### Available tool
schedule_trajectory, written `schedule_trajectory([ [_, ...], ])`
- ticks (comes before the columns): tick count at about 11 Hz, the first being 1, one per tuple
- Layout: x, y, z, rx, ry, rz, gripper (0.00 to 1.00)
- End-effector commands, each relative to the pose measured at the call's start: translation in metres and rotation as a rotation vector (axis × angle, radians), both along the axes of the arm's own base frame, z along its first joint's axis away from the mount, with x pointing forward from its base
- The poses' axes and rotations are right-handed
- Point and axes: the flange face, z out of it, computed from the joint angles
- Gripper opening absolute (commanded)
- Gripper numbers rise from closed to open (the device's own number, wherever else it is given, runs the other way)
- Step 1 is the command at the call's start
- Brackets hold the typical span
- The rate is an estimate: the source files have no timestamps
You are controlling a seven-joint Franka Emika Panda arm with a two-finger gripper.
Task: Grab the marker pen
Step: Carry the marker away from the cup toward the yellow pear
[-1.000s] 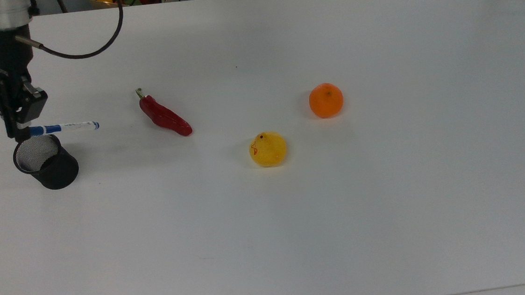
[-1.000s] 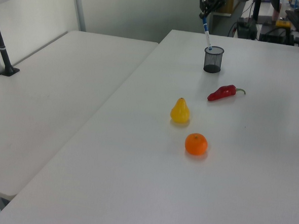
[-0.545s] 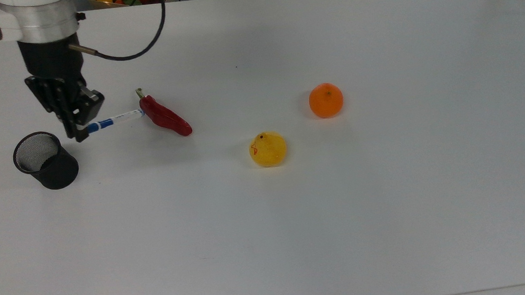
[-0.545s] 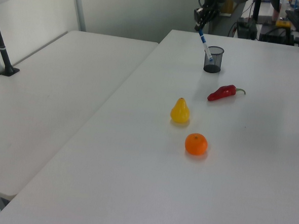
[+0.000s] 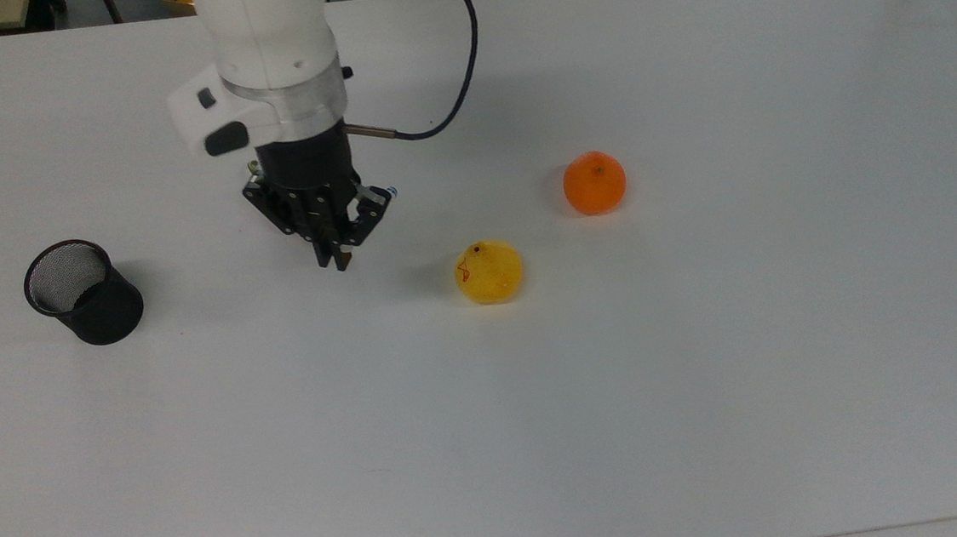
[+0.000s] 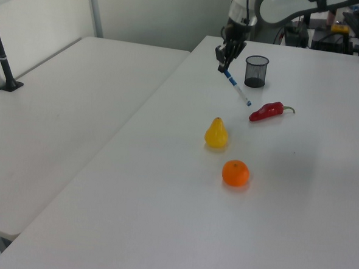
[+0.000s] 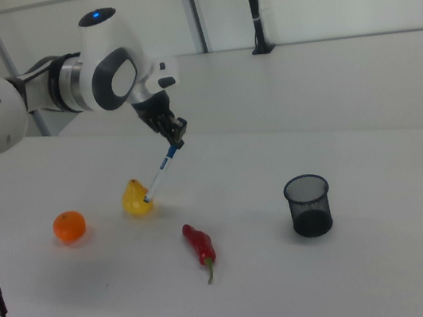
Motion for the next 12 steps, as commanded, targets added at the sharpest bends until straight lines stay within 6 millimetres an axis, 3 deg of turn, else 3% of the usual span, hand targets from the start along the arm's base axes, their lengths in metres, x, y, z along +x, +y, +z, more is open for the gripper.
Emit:
schedule_trajectory([
  [1,-0.003,0.016,-0.032,-0.054,0.088,0.189,0.00],
  [6,0.000,0.058,-0.086,-0.116,0.166,0.335,0.00],
  [8,0.002,0.061,-0.105,-0.115,0.187,0.329,0.00],
  [11,0.008,0.062,-0.108,-0.118,0.139,0.301,0.14],
  [12,0.008,0.061,-0.111,-0.116,0.140,0.291,0.24],
])
